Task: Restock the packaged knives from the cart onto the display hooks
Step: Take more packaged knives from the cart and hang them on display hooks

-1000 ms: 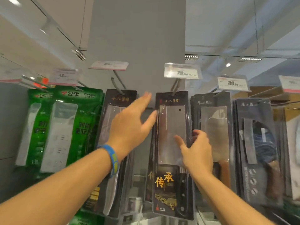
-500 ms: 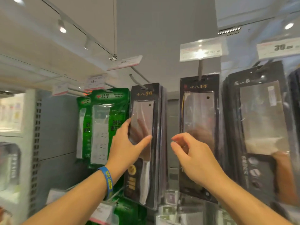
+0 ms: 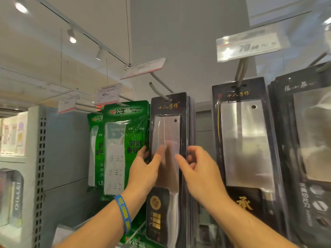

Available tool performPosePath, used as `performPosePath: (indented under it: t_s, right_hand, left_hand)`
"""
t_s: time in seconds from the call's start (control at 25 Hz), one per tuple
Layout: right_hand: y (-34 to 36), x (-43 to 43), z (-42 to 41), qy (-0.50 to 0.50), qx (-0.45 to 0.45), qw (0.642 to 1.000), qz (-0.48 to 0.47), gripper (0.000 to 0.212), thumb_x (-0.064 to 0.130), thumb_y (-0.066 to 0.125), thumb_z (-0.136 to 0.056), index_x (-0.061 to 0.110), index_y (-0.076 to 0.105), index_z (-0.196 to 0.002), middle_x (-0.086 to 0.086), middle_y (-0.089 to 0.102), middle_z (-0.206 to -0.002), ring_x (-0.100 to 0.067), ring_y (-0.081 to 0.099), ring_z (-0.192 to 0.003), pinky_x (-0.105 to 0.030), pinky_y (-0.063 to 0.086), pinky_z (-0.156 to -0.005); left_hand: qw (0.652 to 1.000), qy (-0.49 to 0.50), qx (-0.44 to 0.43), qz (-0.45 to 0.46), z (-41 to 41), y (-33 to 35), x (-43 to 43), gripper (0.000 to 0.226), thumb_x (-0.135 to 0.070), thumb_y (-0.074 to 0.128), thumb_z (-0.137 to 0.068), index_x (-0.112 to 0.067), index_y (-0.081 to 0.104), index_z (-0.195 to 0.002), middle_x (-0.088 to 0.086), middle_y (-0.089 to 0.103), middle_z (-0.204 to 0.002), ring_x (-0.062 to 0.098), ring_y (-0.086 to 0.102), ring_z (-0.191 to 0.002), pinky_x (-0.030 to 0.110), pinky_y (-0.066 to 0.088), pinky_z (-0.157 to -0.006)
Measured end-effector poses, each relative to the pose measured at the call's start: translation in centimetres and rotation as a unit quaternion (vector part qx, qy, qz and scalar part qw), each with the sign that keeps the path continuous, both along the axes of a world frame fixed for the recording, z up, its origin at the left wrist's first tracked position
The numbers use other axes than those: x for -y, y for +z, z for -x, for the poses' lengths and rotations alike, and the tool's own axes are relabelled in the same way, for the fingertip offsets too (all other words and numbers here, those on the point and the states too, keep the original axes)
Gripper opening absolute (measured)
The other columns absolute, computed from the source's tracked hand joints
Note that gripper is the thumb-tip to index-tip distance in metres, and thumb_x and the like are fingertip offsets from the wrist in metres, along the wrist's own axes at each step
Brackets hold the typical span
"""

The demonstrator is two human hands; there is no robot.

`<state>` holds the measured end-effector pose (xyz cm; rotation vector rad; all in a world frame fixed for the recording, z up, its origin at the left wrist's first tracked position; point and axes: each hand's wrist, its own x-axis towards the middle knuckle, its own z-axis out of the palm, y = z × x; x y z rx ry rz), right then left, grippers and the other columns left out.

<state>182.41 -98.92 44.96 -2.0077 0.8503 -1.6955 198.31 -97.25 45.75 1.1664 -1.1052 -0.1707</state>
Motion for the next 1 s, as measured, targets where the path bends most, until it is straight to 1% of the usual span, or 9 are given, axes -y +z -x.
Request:
performPosePath:
  t_s: [0.12,0.2,0.32,0.4,0.52,0.6,0.8,0.92,1.0]
  right_hand:
    - [-0.8,0.6,-1.5,0.046,0.023,0.998,-0.022,0.026,0.043,0.061,-0.100,0.032,0.055,-0.123,0.012,0.062,-0.078,0.006,0.058,-0.068,-0.009,0.042,-0.058]
    - [-0.8,0.8,-2.0,0.068,0.042,0.996,-0.027,0.017,0.037,0.061,-0.101,0.029,0.055,-0.116,0.010,0.060,-0.073,0.004,0.056,-0.064,-0.010,0.042,-0.059]
    - [-0.6,0.6,-2.5,0.078,0.055,0.995,-0.037,0.018,0.033,0.055,-0.104,0.027,0.048,-0.120,0.012,0.060,-0.094,-0.002,0.058,-0.086,-0.013,0.040,-0.066]
    - [-0.5,0.2,-2.6,0.073,0.057,0.995,-0.038,0.021,0.035,0.052,-0.105,0.034,0.040,-0.122,0.021,0.054,-0.102,0.007,0.054,-0.093,-0.006,0.039,-0.070]
    - [-0.7,-0.5,-2.4,0.075,0.054,0.995,-0.025,0.022,0.037,0.051,-0.105,0.037,0.038,-0.123,0.028,0.049,-0.104,0.017,0.048,-0.097,-0.001,0.038,-0.072]
    - [-1.0,-1.1,-2.3,0.084,0.046,0.995,-0.017,0.018,0.039,0.052,-0.104,0.043,0.039,-0.117,0.029,0.050,-0.103,0.024,0.048,-0.099,0.000,0.039,-0.074]
    - [-1.3,-2.1,-2.2,0.114,0.029,0.993,0.012,0.017,0.042,0.052,-0.102,0.050,0.039,-0.098,0.031,0.052,-0.090,0.037,0.039,-0.097,0.006,0.035,-0.075]
    - [-1.1,-2.0,-1.5,0.129,0.004,0.992,0.010,0.012,0.048,0.052,-0.101,0.052,0.040,-0.099,0.031,0.058,-0.090,0.038,0.040,-0.095,0.006,0.036,-0.074]
    - [-0.8,-1.9,-0.6,0.131,0.017,0.991,0.016,0.006,0.056,0.050,-0.096,0.050,0.051,-0.097,0.034,0.062,-0.095,0.021,0.055,-0.092,-0.002,0.041,-0.073]
  left_hand:
    - [0.999,-0.026,-0.024,0.029,0.2,-0.3,0.3,0.091,-0.079,0.064,-0.055,-0.030,0.055,-0.131,-0.022,0.064,-0.111,-0.005,0.061,-0.094,0.020,0.047,-0.077]
    - [0.998,-0.042,-0.035,0.037,0.0,-0.6,0.7,0.087,-0.076,0.070,-0.051,-0.030,0.058,-0.124,-0.012,0.069,-0.114,0.002,0.066,-0.099,0.028,0.053,-0.086]
    - [0.998,-0.047,-0.035,0.030,0.0,-0.5,0.4,0.098,-0.070,0.073,-0.055,-0.023,0.051,-0.137,-0.006,0.064,-0.128,0.011,0.060,-0.116,0.040,0.049,-0.103]
    - [0.997,-0.052,-0.031,0.037,0.1,-0.5,0.3,0.101,-0.069,0.074,-0.055,-0.022,0.048,-0.141,-0.007,0.062,-0.131,0.012,0.058,-0.120,0.041,0.047,-0.105]
    - [0.996,-0.051,-0.036,0.060,0.1,-0.7,-0.5,0.075,-0.063,0.077,-0.054,-0.031,0.057,-0.119,-0.023,0.069,-0.107,-0.009,0.063,-0.100,0.015,0.053,-0.082]
    - [0.996,-0.047,-0.045,0.061,0.0,-0.7,-1.7,0.056,-0.058,0.078,-0.056,-0.039,0.053,-0.103,-0.033,0.068,-0.090,-0.018,0.061,-0.086,0.003,0.046,-0.064]
    - [0.997,-0.021,-0.037,0.069,-0.6,-0.6,-3.6,0.102,-0.065,0.074,-0.043,-0.035,0.045,-0.136,-0.027,0.055,-0.116,-0.007,0.055,-0.102,0.010,0.043,-0.079]
    - [0.999,-0.012,0.001,0.040,-0.8,-0.7,-3.4,0.095,-0.066,0.075,-0.047,-0.038,0.045,-0.132,-0.026,0.056,-0.116,-0.010,0.057,-0.097,0.008,0.042,-0.075]
    - [0.999,-0.016,-0.003,0.035,-1.3,-0.8,-3.3,0.076,-0.071,0.071,-0.049,-0.043,0.050,-0.117,-0.030,0.060,-0.111,-0.015,0.061,-0.094,0.006,0.045,-0.074]
